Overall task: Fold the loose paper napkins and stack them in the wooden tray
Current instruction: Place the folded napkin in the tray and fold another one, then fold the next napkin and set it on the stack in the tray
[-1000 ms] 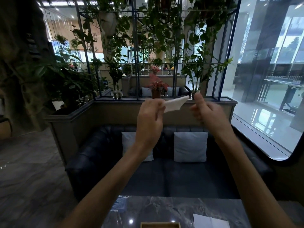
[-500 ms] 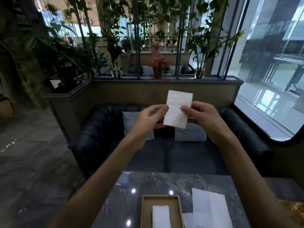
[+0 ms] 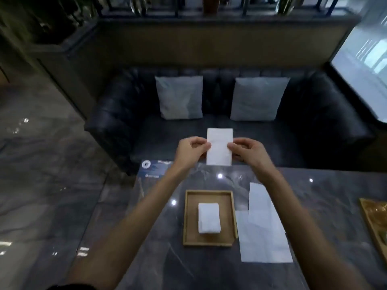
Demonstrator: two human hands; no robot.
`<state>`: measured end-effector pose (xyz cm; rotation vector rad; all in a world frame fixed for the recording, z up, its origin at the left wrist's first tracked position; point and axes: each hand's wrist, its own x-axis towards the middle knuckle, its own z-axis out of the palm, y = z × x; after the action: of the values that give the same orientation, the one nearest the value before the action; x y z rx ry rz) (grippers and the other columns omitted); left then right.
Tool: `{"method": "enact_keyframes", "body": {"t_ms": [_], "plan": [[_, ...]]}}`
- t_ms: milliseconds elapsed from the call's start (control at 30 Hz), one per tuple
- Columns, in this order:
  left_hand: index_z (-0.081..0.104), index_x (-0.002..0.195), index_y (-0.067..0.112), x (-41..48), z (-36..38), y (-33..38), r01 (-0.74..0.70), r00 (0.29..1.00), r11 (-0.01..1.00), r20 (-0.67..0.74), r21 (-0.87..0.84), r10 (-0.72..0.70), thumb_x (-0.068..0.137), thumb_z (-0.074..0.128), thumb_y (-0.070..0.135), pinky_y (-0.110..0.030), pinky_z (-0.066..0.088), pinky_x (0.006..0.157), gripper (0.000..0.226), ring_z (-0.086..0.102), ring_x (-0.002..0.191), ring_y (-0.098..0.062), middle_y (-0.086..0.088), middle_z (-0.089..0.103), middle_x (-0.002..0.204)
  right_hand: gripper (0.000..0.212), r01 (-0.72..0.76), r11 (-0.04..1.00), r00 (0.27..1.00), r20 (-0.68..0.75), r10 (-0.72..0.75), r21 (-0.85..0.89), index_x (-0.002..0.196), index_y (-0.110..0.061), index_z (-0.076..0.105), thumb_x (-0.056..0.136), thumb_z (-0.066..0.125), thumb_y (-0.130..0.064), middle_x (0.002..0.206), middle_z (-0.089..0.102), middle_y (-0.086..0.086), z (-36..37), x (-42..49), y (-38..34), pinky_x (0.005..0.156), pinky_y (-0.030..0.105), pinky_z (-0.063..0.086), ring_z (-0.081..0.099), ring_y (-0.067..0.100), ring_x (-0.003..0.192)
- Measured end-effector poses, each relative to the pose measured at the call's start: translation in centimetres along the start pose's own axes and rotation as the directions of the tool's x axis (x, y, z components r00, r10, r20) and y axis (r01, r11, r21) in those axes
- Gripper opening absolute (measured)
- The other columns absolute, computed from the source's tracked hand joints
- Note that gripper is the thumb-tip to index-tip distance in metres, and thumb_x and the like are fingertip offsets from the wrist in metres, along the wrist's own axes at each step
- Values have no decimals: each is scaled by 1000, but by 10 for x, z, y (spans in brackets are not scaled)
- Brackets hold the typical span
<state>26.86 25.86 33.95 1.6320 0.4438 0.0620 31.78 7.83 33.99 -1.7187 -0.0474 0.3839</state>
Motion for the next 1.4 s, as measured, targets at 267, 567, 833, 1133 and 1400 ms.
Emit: {"method": "enact_keyframes", "body": {"t_ms": [267, 567, 833, 1133, 1400], "plan": [[71, 81, 10, 2, 26, -222, 441, 897, 863, -79, 244, -436, 85, 71, 4, -25, 49, 68, 7, 61, 71, -11, -6, 71, 86, 13, -429, 872, 900, -28, 435, -236, 97, -8, 71, 90, 70, -19, 90, 71, 5, 45, 9, 223, 65, 24, 54, 68, 22, 80], [63, 94, 18, 1, 44, -292, 558, 816, 703, -137, 441, -562, 90, 66, 22, -29, 50, 82, 7, 64, 94, -18, -3, 70, 103, 29, -535, 772, 839, -109, 533, -343, 115, -11, 64, 91, 68, -28, 99, 68, 3, 65, 2, 306, 72, 21, 48, 65, 20, 90], [57, 121, 14, 4, 52, -292, 439, 855, 466, -199, 768, -479, 96, 53, 36, -43, 51, 95, 33, 59, 114, -28, -7, 63, 122, 27, -488, 797, 864, -70, 498, -356, 116, -18, 60, 95, 60, -35, 107, 62, -3, 49, 4, 320, 93, 35, 49, 60, 18, 99], [58, 118, 8, 60, 170, -251, 2, 984, 710, 126, 704, -128, 98, 46, 9, -40, 53, 78, 23, 64, 95, -28, -12, 68, 104, 22, -622, 778, 648, -614, 451, -85, 98, -10, 69, 93, 55, -27, 87, 72, 10, -123, 3, 370, 79, 50, 58, 69, 28, 73], [51, 133, 9, 100, 301, -300, 392, 860, 568, -68, 724, -506, 95, 57, 36, -45, 46, 101, 47, 54, 125, -35, -13, 55, 136, 40, -796, 564, 519, -729, 446, -221, 113, 2, 63, 96, 57, -33, 116, 66, 24, -209, 42, 403, 88, 46, 51, 64, 40, 105]]}}
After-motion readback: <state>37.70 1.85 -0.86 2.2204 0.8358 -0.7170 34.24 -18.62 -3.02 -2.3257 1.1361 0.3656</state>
